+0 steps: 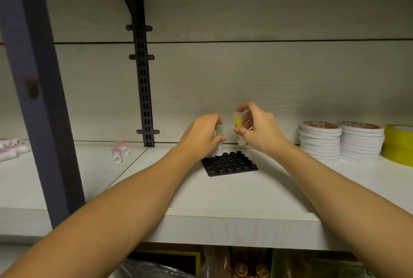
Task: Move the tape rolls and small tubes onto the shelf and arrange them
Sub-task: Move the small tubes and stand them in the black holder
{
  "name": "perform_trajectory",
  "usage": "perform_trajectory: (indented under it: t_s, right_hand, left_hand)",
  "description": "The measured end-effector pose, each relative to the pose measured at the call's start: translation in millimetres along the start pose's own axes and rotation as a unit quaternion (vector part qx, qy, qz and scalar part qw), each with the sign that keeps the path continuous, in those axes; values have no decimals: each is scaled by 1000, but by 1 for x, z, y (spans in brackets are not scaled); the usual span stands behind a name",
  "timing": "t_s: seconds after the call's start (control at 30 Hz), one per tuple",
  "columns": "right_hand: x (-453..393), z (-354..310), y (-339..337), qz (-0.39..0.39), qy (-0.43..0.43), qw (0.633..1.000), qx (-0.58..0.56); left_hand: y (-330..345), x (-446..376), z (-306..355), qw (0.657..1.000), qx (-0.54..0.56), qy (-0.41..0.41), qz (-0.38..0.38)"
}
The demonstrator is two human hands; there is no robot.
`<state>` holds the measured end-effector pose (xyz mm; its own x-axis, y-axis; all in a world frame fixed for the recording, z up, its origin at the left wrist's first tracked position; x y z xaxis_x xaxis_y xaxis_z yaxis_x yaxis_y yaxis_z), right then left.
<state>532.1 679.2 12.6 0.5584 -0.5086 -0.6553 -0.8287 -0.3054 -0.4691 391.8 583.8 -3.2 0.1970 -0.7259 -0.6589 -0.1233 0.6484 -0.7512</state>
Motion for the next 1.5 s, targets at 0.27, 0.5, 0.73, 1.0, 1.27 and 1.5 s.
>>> perform_trajectory:
  t_s: [0.27,0.5,0.73,1.0,1.27,1.5]
  right_hand:
    - [0,0,2,-9,-4,1000,13]
    - [0,-1,0,3,-2,1000,5]
    - [1,0,1,2,7,1000,-5]
    - [-1,14,19,-9,92,995,-29]
    - [-3,10,28,-10,74,997,-26]
    - [-2,9,39,-64,29,997,18]
  left_hand:
    - [7,-4,-1,1000,-12,-8,-19]
    - [10,-11,-6,998,38,-30,-43]
    - [11,-9,-14,992,109,-25,-58]
    - [6,-4,-12,997,61,21,-40]
    - [-2,-4,-16,999,13,41,-27]
    - [-12,-2,-44,998,10,-39,44]
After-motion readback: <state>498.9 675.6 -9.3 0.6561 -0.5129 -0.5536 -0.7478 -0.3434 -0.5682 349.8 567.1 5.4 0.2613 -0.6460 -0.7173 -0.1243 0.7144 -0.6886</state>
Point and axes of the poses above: each hand's wrist, its own x-axis away from the middle knuckle, its own y-axis out of the palm, z = x × y, the point moved 4 cm from there along -x, towards the middle knuckle, and after that the axes turned 10 degrees about -x, right-handed, at the moved point
